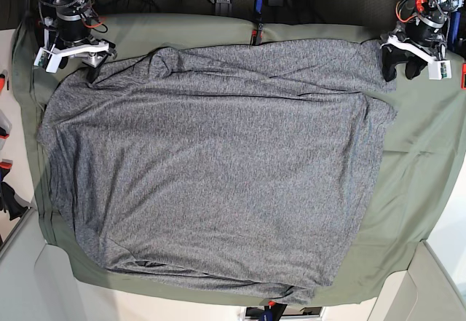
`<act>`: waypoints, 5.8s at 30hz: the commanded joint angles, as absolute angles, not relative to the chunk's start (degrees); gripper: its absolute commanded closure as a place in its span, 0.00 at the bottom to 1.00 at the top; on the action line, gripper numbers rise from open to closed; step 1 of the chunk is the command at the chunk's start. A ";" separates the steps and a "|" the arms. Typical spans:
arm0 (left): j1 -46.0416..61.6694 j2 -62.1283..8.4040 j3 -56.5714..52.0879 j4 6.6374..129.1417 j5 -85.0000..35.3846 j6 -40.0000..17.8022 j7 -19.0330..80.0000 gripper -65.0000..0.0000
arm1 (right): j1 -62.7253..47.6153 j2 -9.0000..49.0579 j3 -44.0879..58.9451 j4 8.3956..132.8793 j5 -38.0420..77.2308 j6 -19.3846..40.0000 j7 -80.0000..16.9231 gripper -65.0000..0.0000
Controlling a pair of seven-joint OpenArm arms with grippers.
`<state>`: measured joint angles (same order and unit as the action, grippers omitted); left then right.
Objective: Fold the T-shirt properly
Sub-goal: 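Lower both grippers onto the shirt's shoulder corners and grasp them, then pull both grasped corners back, dragging the shirt across the table, then lift the shirt edge with both grippers and fold it over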
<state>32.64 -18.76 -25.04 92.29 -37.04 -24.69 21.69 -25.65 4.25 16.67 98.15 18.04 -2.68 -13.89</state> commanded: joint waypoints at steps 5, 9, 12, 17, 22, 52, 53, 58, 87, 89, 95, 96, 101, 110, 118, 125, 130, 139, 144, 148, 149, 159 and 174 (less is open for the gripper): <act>33.19 -19.03 -23.90 92.42 -34.44 -21.67 23.38 0.34 | -23.09 3.57 16.91 97.36 18.26 -2.13 -13.78 0.31; 33.17 -19.05 -23.90 91.72 -34.41 -21.65 23.38 0.34 | -22.22 3.62 16.80 97.36 18.41 -2.13 -13.98 0.32; 33.17 -19.05 -23.90 90.52 -33.39 -21.63 23.38 0.34 | -22.28 3.62 16.80 97.32 18.41 -2.13 -14.02 0.32; 33.19 -19.05 -23.55 87.72 -33.36 -23.62 23.40 0.34 | -22.39 3.62 16.80 97.32 18.41 -2.13 -14.00 0.32; 33.19 -19.05 -21.96 86.59 -33.41 -27.92 22.09 0.47 | -22.39 3.60 16.80 97.32 18.41 -2.15 -13.98 0.32; 34.59 -22.24 -33.85 107.53 -40.84 -38.52 22.96 1.00 | -19.57 3.73 22.13 106.26 12.01 6.44 -14.22 1.00; 33.26 -22.94 -33.15 107.09 -40.64 -38.13 22.96 1.00 | -18.50 4.03 22.11 105.65 12.01 6.46 -14.24 1.00; 24.38 -25.87 -29.12 101.62 -35.18 -33.30 22.96 1.00 | -13.17 4.45 22.13 101.32 12.01 6.46 -15.68 1.00; 8.95 -31.81 -30.20 83.48 -56.18 -40.00 49.63 0.48 | -1.17 4.23 22.17 90.87 15.88 9.41 -23.11 0.52; 12.64 -31.51 -30.20 84.93 -56.53 -40.00 49.45 0.48 | -1.80 4.23 22.17 92.79 15.88 9.34 -24.71 0.52; 20.34 -26.85 -34.17 88.75 -56.58 -40.00 46.50 0.48 | -4.32 4.21 23.51 96.64 16.86 9.23 -28.99 0.52; 20.88 -25.69 -35.44 88.95 -56.77 -40.00 46.57 0.48 | -4.86 4.19 23.81 96.82 17.23 9.26 -29.10 0.52; 22.59 -22.20 -36.64 88.97 -57.21 -39.70 46.50 0.48 | -7.25 3.62 26.17 96.86 17.76 8.40 -29.15 0.52; 19.14 -20.47 -30.04 88.03 -48.49 -35.90 40.40 0.48 | -7.49 3.66 30.76 96.55 20.78 9.45 -29.15 0.52; 16.05 -20.47 -24.36 86.21 -40.23 -31.88 37.36 0.48 | -7.46 3.66 30.74 93.17 21.50 9.43 -27.35 0.46; 16.03 -20.29 -23.49 85.84 -35.94 -30.13 33.65 0.55 | -6.17 3.66 30.74 91.33 21.67 9.23 -26.28 0.43; 16.01 -20.32 -23.46 85.73 -35.75 -30.17 32.73 0.66 | -4.34 3.66 30.74 91.02 21.69 9.17 -26.33 0.43; 11.44 -20.40 -23.49 77.76 -35.73 -30.17 32.60 0.82 | -2.42 3.66 30.74 86.67 23.09 9.23 -27.05 0.45; 11.62 -21.30 -24.95 80.64 -35.79 -32.40 33.23 1.00 | -2.42 3.66 30.74 87.55 21.02 9.26 -27.00 0.95; 11.70 -21.34 -29.10 84.62 -38.02 -32.38 34.39 1.00 | -2.39 3.88 30.81 88.55 19.31 9.32 -26.98 1.00; 11.57 -21.50 -29.67 85.43 -38.92 -32.40 35.03 1.00 | -2.35 4.08 30.81 88.90 19.44 9.43 -26.92 1.00; 7.03 -25.91 -28.75 86.39 -38.44 -32.34 35.79 1.00 | 2.96 4.12 30.79 89.23 19.29 9.47 -26.59 1.00; -14.61 -27.18 -12.01 65.45 -27.00 -27.64 30.59 1.00 | 13.06 5.32 30.79 73.93 16.25 11.49 -23.64 1.00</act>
